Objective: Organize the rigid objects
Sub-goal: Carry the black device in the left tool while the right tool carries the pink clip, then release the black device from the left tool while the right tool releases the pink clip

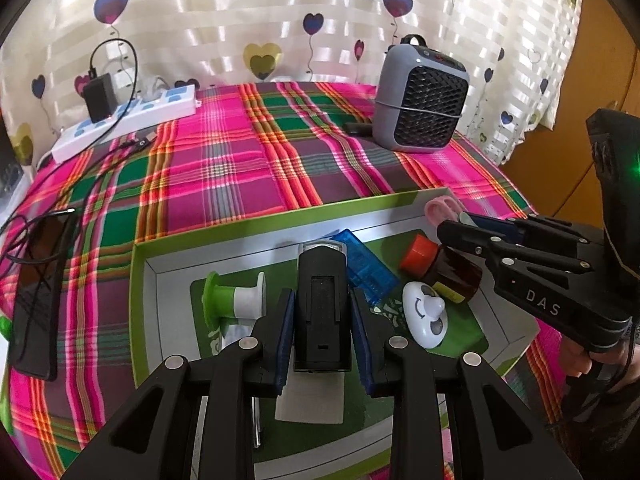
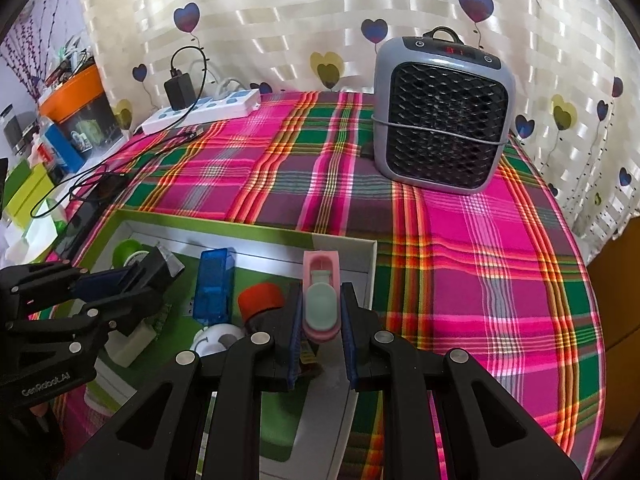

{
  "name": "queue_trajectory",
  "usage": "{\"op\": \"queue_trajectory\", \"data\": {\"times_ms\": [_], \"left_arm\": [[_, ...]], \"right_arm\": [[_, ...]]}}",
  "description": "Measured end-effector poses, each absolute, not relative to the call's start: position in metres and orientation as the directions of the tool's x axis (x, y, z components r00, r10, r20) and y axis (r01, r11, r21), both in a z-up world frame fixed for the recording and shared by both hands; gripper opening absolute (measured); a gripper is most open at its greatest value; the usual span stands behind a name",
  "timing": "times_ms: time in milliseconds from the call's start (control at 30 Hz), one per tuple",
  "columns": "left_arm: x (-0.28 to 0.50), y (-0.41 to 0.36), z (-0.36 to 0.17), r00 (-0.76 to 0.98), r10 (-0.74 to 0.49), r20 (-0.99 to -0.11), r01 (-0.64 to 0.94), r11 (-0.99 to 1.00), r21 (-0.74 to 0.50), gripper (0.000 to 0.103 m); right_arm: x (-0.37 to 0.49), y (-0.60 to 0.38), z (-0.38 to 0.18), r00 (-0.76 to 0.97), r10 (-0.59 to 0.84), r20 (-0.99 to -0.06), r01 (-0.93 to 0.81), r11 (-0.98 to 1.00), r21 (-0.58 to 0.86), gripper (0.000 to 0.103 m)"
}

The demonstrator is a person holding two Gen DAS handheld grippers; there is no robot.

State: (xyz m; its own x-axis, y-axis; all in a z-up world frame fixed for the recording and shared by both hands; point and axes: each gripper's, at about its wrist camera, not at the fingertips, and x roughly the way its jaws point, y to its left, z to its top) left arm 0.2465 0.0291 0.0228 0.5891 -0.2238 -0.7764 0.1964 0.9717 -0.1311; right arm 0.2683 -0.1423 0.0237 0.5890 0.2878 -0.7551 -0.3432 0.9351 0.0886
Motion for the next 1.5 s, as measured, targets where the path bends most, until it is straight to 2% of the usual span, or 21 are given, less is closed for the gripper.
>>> {"op": "queue_trajectory", "data": {"times_ms": [1500], "left_arm": [[0.256,0.027,0.011,0.568,-0.191,-0.8,0.175,0.979,-0.109,0.026]], "right_arm": [[0.278,-0.129,0.015,0.567,0.278,-0.775,-0.365,0.929,0.066,0.019]]}}
